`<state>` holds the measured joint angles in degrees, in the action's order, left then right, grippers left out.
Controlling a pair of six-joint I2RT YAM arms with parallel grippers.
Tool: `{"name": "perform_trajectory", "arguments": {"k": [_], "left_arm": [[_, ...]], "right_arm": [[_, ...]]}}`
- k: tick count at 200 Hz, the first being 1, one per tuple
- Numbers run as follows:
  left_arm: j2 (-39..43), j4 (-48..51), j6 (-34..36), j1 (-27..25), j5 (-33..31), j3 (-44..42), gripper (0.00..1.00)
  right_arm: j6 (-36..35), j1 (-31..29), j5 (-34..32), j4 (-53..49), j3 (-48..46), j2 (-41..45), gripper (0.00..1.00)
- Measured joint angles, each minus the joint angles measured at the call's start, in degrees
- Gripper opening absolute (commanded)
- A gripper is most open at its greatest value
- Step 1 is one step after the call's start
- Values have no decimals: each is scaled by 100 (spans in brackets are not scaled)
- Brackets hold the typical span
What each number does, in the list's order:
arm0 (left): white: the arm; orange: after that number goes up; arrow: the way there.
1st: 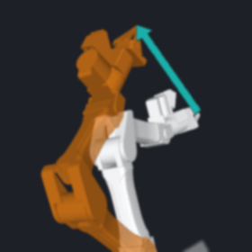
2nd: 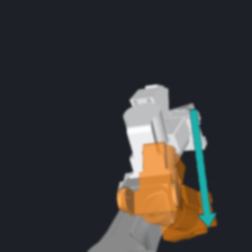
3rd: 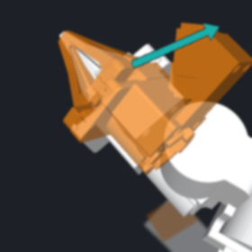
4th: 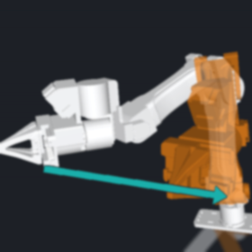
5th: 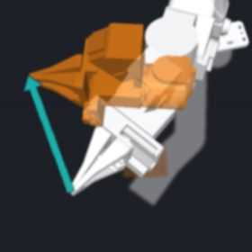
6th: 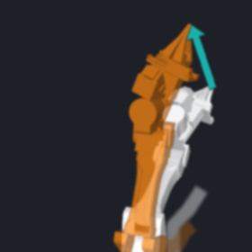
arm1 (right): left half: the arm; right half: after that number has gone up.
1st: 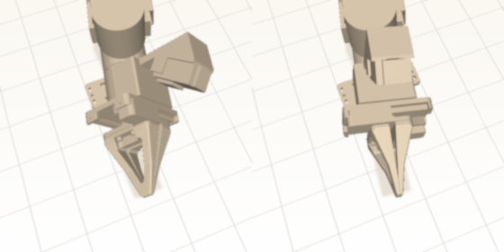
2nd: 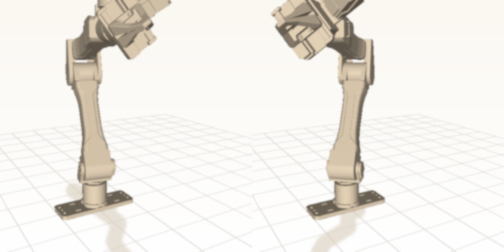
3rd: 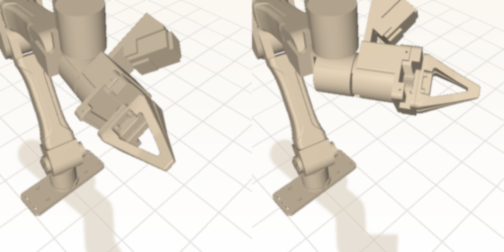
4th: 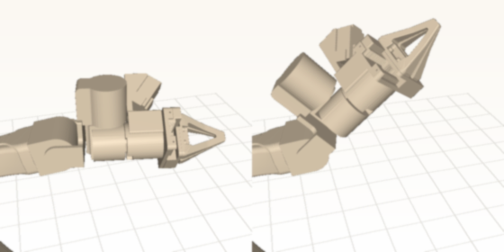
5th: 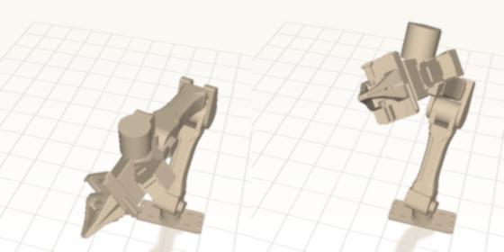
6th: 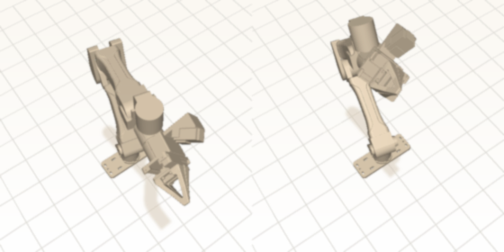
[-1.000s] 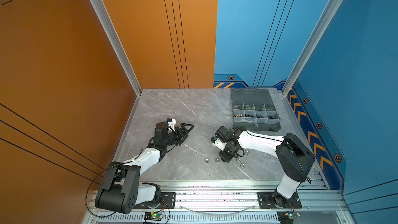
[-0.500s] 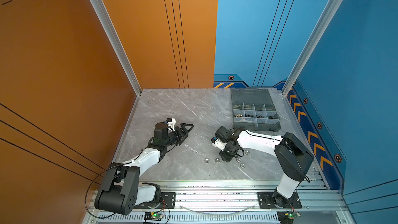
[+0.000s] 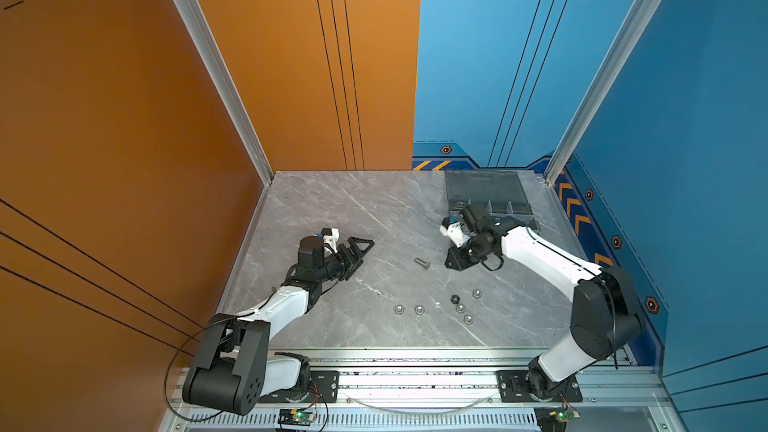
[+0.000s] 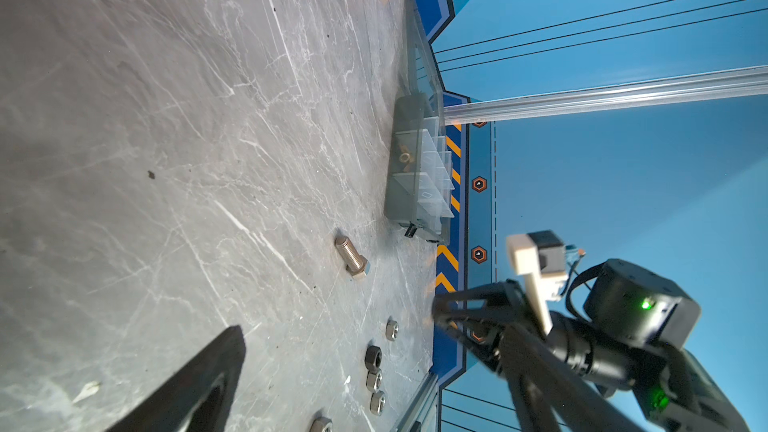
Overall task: Sort the screws and nuts into containers
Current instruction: 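Carry the black nut over the compartment holding the first nut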
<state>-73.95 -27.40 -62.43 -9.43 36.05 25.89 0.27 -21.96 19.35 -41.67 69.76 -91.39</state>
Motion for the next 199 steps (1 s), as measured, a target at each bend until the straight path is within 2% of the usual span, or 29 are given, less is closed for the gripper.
{"name": "perform_trajectory", "arguments": {"k": [26, 46, 100, 132, 175, 199], "left_arm": [[-2, 0, 4, 0, 0, 0, 98], [-4, 0, 4, 0, 0, 0, 98], [-11, 2, 4, 0, 0, 0, 98], [-17, 2, 4, -2, 0, 0, 98], [-20, 2, 4, 0, 0, 2, 98], [-20, 2, 2, 0, 0, 2, 98]], "right_arm": [[186, 960, -31, 79, 385, -20, 0], [437, 1641, -343, 122, 730, -179, 0], [1027, 2957, -1088, 516, 1521, -1073, 0], [1163, 3244, -1261, 608, 1784, -1628, 0], [1165, 3257, -1349, 640, 2074, -2135, 0], [1165, 3257, -1364, 640, 2129, -2288, 4]]}}
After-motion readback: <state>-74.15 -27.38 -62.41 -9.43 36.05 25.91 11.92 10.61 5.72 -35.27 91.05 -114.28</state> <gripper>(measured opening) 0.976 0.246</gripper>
